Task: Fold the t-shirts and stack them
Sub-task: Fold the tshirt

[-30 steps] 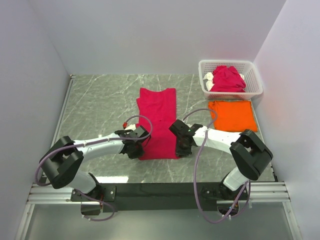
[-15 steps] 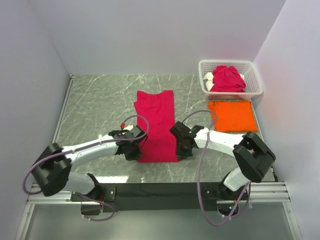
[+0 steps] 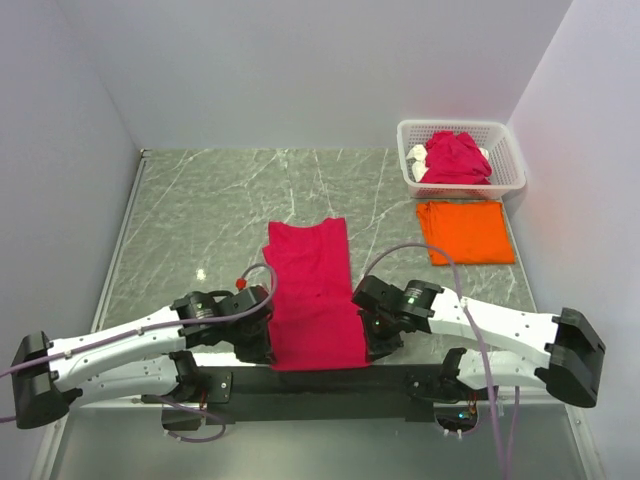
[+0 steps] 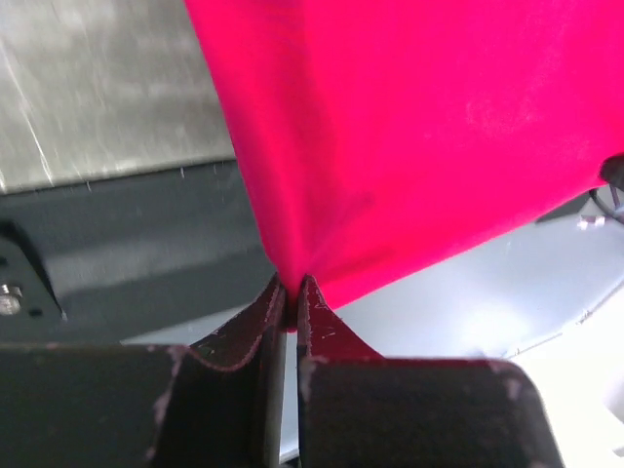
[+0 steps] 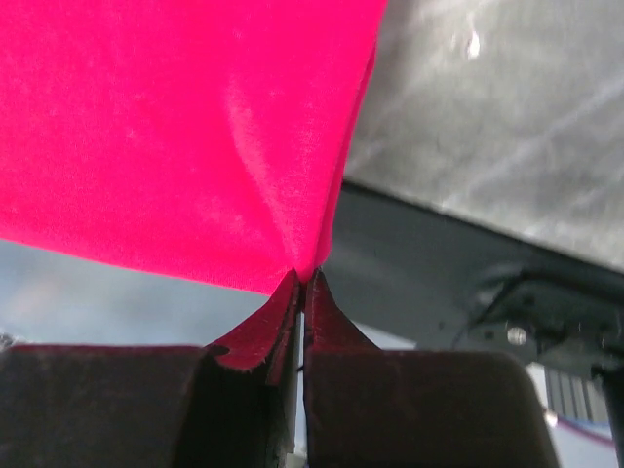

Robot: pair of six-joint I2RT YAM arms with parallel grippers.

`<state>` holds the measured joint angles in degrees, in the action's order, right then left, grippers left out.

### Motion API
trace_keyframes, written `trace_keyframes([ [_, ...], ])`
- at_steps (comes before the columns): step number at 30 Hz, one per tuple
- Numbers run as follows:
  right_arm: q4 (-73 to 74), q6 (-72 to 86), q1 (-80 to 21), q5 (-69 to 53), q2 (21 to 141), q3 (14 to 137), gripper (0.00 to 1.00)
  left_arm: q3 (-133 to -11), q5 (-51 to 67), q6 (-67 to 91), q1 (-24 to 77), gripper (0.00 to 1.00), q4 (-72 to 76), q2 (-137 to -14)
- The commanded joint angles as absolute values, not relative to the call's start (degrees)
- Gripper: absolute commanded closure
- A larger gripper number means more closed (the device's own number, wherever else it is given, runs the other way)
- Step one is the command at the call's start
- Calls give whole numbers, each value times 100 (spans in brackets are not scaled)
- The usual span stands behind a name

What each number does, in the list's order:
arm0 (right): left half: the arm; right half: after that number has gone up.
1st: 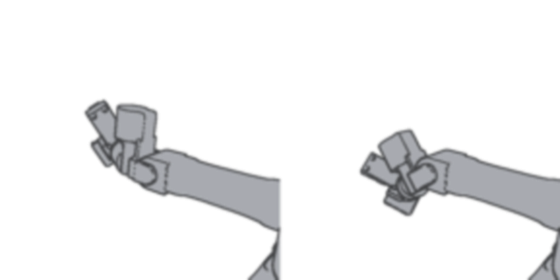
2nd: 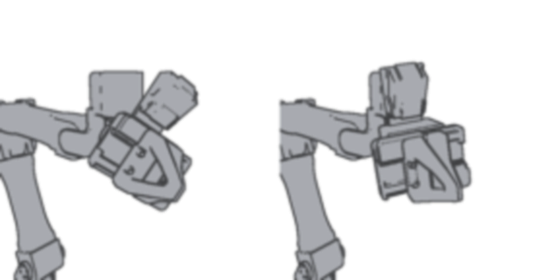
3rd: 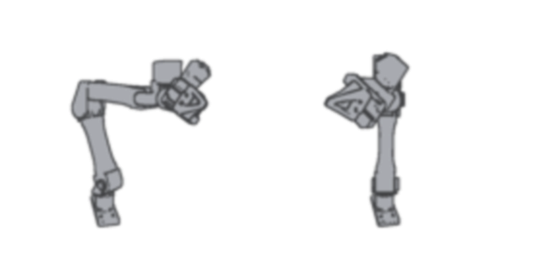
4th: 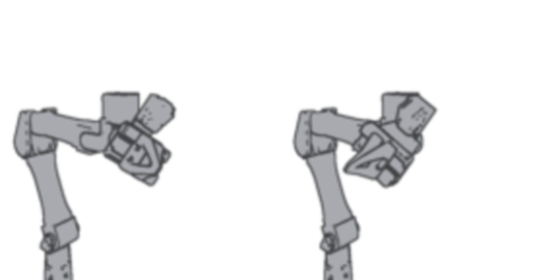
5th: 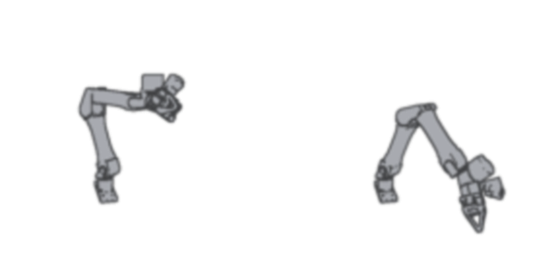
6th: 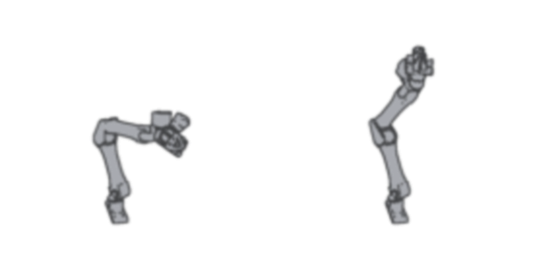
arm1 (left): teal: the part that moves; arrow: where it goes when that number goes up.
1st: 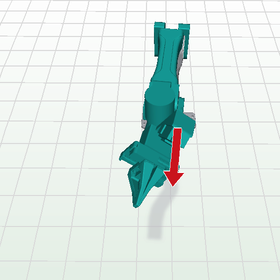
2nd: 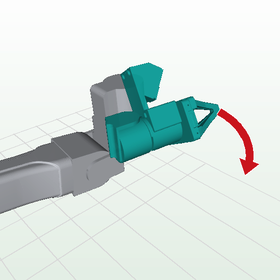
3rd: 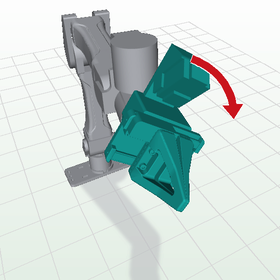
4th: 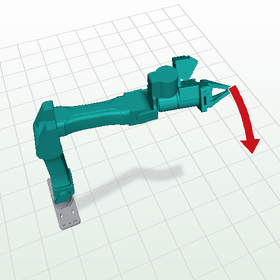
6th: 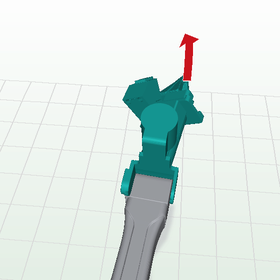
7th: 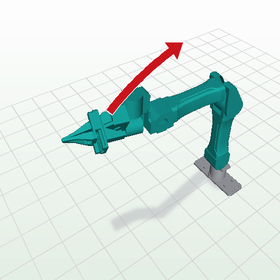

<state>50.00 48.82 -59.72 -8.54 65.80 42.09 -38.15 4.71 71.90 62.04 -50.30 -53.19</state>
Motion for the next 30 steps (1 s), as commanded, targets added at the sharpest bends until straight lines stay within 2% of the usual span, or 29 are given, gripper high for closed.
trace_keyframes([
  [1,6071,4913,-6012,-800,6249,4587,100,-4025,555,7549,6328,99,-5659,-5081],
  [6,6706,4554,-5845,-370,6380,5552,100,-4910,-438,8112,6206,99,-6432,-4808],
  [11,6522,4018,-4925,-492,6503,5985,100,-5396,-1325,7702,5521,99,-6478,-4895],
  [18,6320,3192,-4176,-431,7276,6775,100,-5590,-1599,6479,4264,99,-5441,-5413],
  [30,6038,2681,-3428,-448,8155,7619,100,-5669,-1195,5573,3244,99,-4202,-6301],
])
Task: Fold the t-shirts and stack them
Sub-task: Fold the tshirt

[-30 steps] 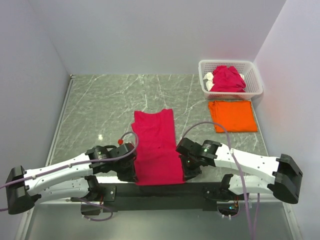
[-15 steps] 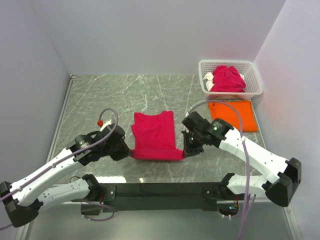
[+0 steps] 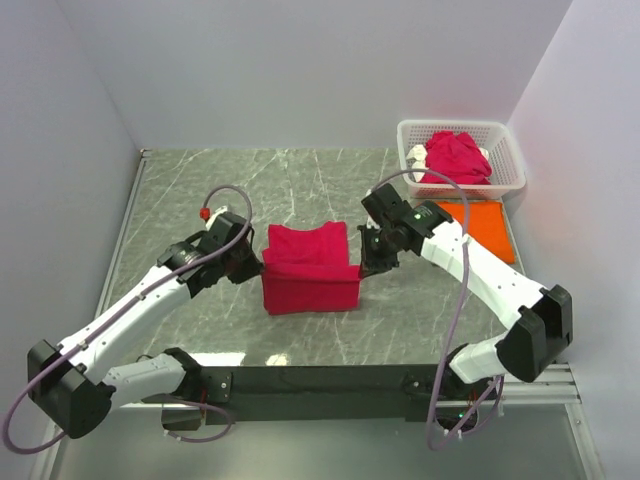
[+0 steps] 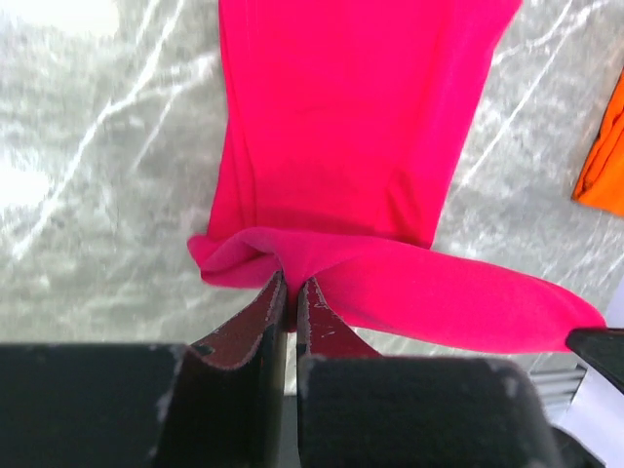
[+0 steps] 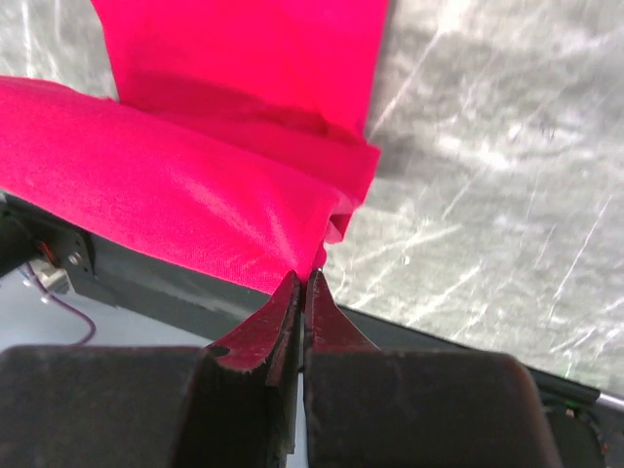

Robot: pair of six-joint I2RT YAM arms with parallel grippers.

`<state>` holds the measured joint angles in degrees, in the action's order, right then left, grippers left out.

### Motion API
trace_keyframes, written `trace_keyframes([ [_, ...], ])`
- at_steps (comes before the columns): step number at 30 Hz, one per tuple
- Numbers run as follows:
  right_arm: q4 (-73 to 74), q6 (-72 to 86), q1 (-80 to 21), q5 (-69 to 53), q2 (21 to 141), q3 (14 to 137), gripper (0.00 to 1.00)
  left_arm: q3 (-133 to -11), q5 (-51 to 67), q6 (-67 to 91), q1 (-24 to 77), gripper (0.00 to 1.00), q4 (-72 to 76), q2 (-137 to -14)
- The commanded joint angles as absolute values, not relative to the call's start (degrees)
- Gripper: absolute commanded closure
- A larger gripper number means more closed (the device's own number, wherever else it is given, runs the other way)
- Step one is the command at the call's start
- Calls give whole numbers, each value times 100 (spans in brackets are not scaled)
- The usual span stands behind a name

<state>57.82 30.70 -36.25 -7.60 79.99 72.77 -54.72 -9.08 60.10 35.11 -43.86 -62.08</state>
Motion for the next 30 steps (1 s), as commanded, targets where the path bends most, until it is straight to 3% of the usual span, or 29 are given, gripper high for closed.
trace_keyframes([
  [1,6029,2646,-3341,-466,8226,7681,100,-5686,-1178,5494,3191,99,-4158,-6354],
  [30,5414,2127,-2514,-246,10388,8991,100,-6161,-642,4729,1969,99,-2716,-8534],
])
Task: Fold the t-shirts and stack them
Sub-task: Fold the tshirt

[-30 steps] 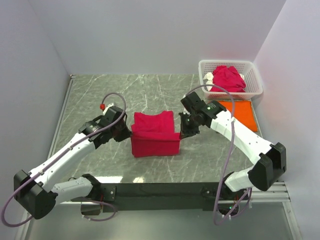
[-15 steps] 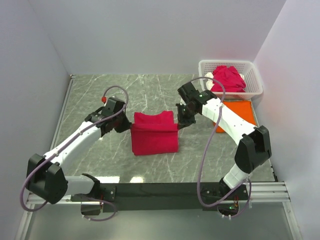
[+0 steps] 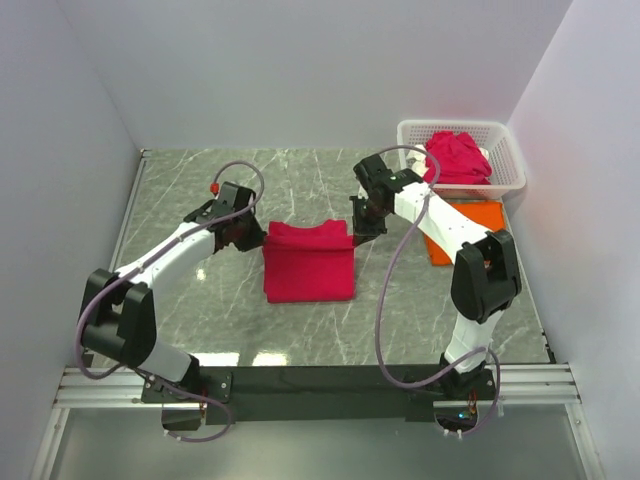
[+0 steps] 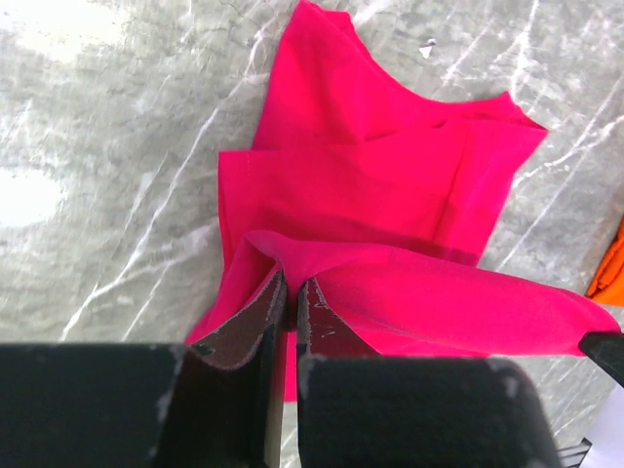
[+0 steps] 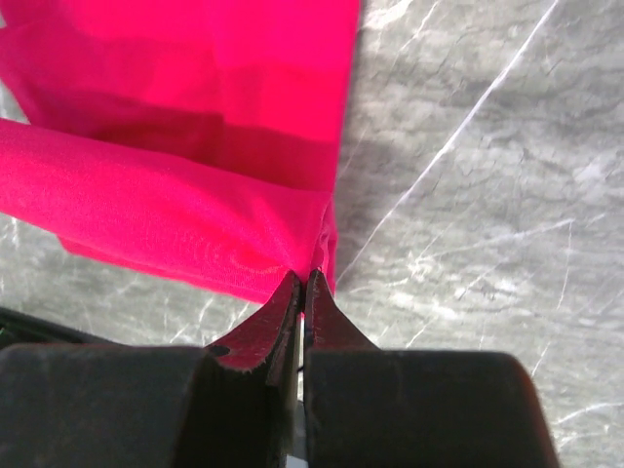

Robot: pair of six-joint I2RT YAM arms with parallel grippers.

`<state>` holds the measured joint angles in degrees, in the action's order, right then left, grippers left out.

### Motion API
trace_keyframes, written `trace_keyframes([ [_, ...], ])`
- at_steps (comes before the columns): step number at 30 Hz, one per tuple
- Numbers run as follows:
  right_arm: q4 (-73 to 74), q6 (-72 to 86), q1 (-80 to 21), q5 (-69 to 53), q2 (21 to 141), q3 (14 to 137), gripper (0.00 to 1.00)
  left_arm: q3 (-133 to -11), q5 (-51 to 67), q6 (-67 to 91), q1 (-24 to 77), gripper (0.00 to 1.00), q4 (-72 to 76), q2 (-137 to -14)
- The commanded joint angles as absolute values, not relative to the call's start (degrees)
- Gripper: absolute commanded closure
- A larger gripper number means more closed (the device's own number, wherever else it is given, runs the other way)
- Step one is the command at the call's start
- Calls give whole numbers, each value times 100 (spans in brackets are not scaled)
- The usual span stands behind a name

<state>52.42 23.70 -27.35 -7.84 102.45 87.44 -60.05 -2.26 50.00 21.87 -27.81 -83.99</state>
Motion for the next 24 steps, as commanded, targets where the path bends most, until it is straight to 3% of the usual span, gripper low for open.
trace_keyframes([
  [1,5388,2127,-2505,-246,10450,9000,100,-6135,-616,4720,1951,99,-2611,-8586],
  [14,4755,2136,-2320,-167,11170,8842,98,-6109,-633,4658,1863,99,-2163,-9404],
  [17,4588,2223,-2320,-80,11110,8781,92,-6117,-624,4632,1863,83,-2136,-9378],
  [21,4106,2346,-2320,-18,10671,8579,80,-6003,-756,4596,1863,75,-1987,-8922],
  [24,3895,2426,-2338,-9,10355,8403,65,-5881,-756,4597,1889,50,-1951,-8448],
])
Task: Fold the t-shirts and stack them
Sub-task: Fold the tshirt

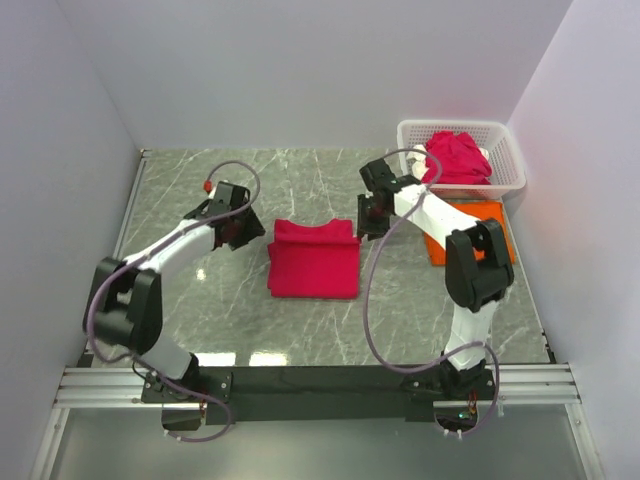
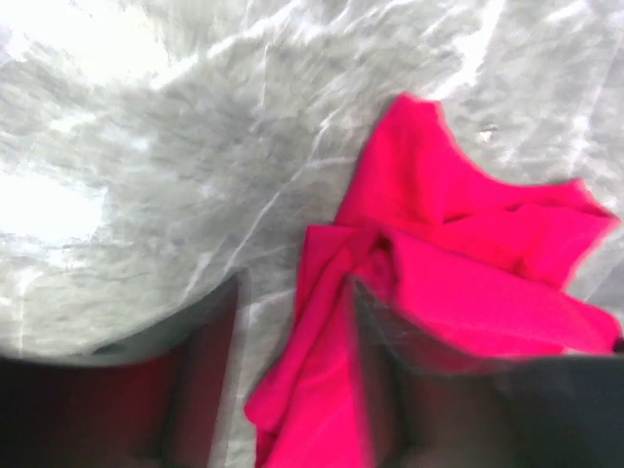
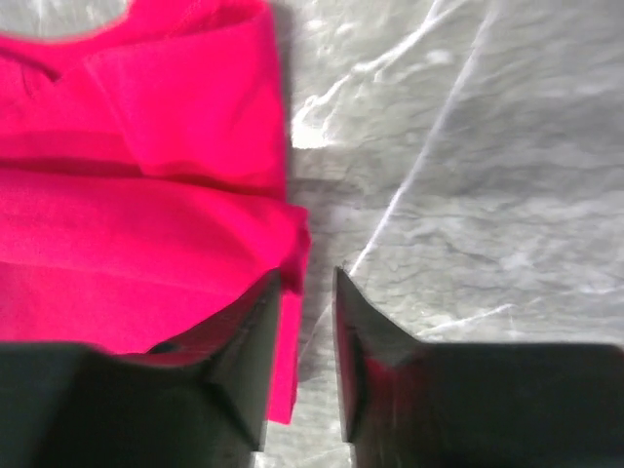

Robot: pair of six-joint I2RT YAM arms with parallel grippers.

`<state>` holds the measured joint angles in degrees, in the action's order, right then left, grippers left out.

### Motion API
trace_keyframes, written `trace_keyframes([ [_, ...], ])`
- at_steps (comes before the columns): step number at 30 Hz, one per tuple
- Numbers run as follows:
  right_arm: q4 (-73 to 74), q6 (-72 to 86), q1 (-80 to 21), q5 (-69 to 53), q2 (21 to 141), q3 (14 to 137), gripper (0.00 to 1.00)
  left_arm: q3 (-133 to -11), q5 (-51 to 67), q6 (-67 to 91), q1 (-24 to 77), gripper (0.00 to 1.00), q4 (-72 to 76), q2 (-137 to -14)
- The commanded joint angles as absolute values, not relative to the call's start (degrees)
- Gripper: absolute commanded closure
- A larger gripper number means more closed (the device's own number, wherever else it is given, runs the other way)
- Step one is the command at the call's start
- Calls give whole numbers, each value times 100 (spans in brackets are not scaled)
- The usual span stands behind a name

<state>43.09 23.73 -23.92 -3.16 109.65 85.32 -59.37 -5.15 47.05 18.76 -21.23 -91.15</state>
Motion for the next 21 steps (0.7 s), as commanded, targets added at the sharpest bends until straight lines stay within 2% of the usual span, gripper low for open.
trace_keyframes([
  [1,3746,2434,-2364,-9,10058,8124,60,-5758,-747,4631,1916,39,-1916,-8307],
  [4,3122,2426,-2408,-122,9399,7526,60,-5425,-773,4649,2135,26,-1802,-7788],
  [6,2823,2277,-2408,-483,9185,7296,60,-5248,-834,4588,2372,24,-1732,-7524],
  [8,2629,1997,-2408,-693,8939,6971,60,-5037,-966,4448,2583,12,-1574,-7419],
  [9,2428,1873,-2408,-834,8869,6857,59,-4949,-1002,4265,2610,1,-1469,-7401],
  [14,2013,1038,-2268,-1001,8973,6556,42,-4746,-845,3447,2488,1,-547,-7558],
  [20,1688,581,-1802,-2100,9632,6820,44,-5334,262,2524,2224,1,-97,-8471],
  [21,1592,537,-1758,-2231,9720,6855,44,-5413,377,2314,2206,3,-62,-8594],
])
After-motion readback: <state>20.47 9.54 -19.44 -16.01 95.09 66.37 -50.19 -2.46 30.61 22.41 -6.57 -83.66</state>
